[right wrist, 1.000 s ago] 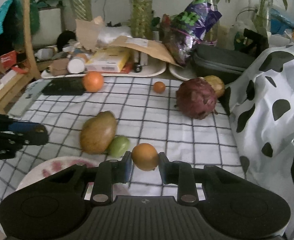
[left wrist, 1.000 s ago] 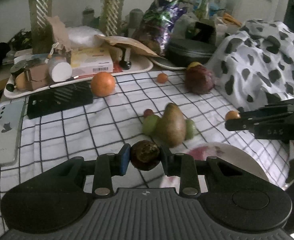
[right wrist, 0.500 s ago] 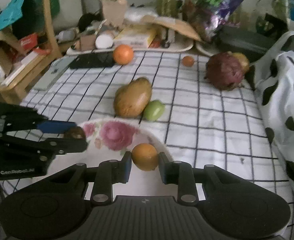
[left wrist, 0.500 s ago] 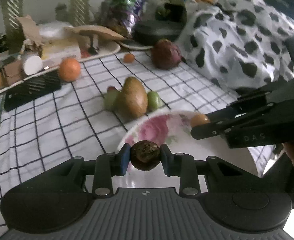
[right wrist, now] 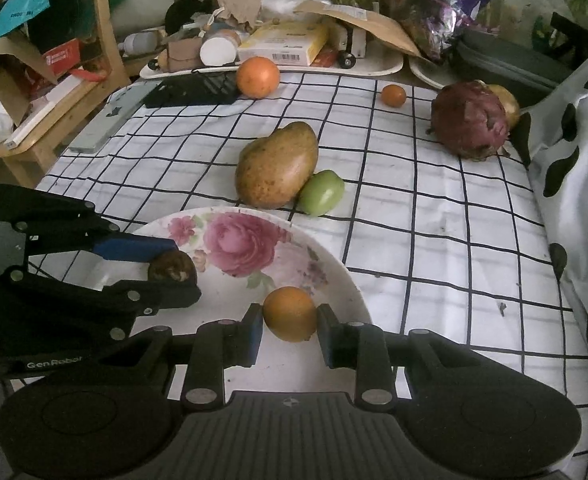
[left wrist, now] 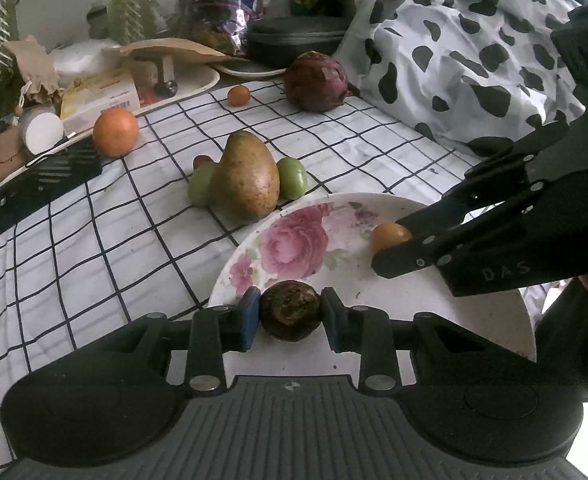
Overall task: Organize fruits
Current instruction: 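Carry both fruits over the rose plate and open both tools to release them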
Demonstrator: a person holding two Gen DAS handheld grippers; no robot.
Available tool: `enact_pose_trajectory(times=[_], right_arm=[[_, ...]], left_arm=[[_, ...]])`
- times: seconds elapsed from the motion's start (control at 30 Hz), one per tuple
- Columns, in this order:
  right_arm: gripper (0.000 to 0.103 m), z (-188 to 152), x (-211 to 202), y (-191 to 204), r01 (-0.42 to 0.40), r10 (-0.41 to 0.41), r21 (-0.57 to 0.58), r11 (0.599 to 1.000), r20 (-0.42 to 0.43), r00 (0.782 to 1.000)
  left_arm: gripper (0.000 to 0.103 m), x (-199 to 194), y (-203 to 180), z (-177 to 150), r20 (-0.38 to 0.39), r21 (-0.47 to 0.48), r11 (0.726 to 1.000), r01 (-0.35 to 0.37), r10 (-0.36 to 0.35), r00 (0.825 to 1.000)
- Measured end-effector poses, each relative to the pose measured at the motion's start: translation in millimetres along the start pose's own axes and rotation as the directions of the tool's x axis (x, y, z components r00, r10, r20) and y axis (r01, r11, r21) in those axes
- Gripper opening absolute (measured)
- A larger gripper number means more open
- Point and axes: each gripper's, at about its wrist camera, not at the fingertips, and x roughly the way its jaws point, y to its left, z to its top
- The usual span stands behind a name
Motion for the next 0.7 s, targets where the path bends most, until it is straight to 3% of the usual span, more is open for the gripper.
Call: enact_pose_trajectory(times=[0.1, 0.13, 0.23, 0.37, 0.43, 0.5, 0.7], right_arm=[[0.046, 0.4, -5.3, -2.5, -0.024, 0.024, 0.018, 1.000, 0.020, 1.000], [0.051, 0.7, -8.4, -3.4, -0.033, 0.032, 0.025, 0.999, 0.034, 0.999], [0.065, 2.2, -17.9, -5.6, -0.050, 0.046, 0.044, 0.998, 0.075, 0.996], [0.083, 0.4, -31.5, -10.7, -0.049, 0.037, 0.088, 0.995, 0.132, 0.991], [0.097, -2.5, -38.6, -10.9, -0.030, 0.013, 0.105, 0.994, 0.161, 0.987], [0.103, -4.6, -43.6, -10.9, -0.004, -0.017, 0.118, 0.993, 0.180, 0.984], [0.103, -13.6, -45.6, -13.9, 0.081, -0.112, 0.179, 0.980, 0.171, 0.979]], left_arm=[[0.040, -1.5, -0.8, 0.6, 0.011, 0.004, 1.000, -0.005, 0.005, 1.000], [0.048, -3.4, -0.5, 0.7, 0.021, 0.002, 1.000, 0.001, -0.001, 1.000], [0.060, -8.7, -0.4, 1.7, 0.049, 0.000, 1.000, 0.005, -0.005, 0.999], [0.066, -15.8, -0.5, 2.1, 0.072, -0.015, 1.000, -0.027, 0.028, 0.997], [0.070, -21.2, -0.2, 0.8, 0.087, -0.028, 0.998, -0.059, 0.061, 0.994], [0.070, -27.1, 0.5, -1.1, 0.098, -0.049, 0.996, -0.078, 0.083, 0.992], [0.070, -39.8, 4.3, -9.7, 0.097, -0.122, 0.985, -0.120, 0.132, 0.986]])
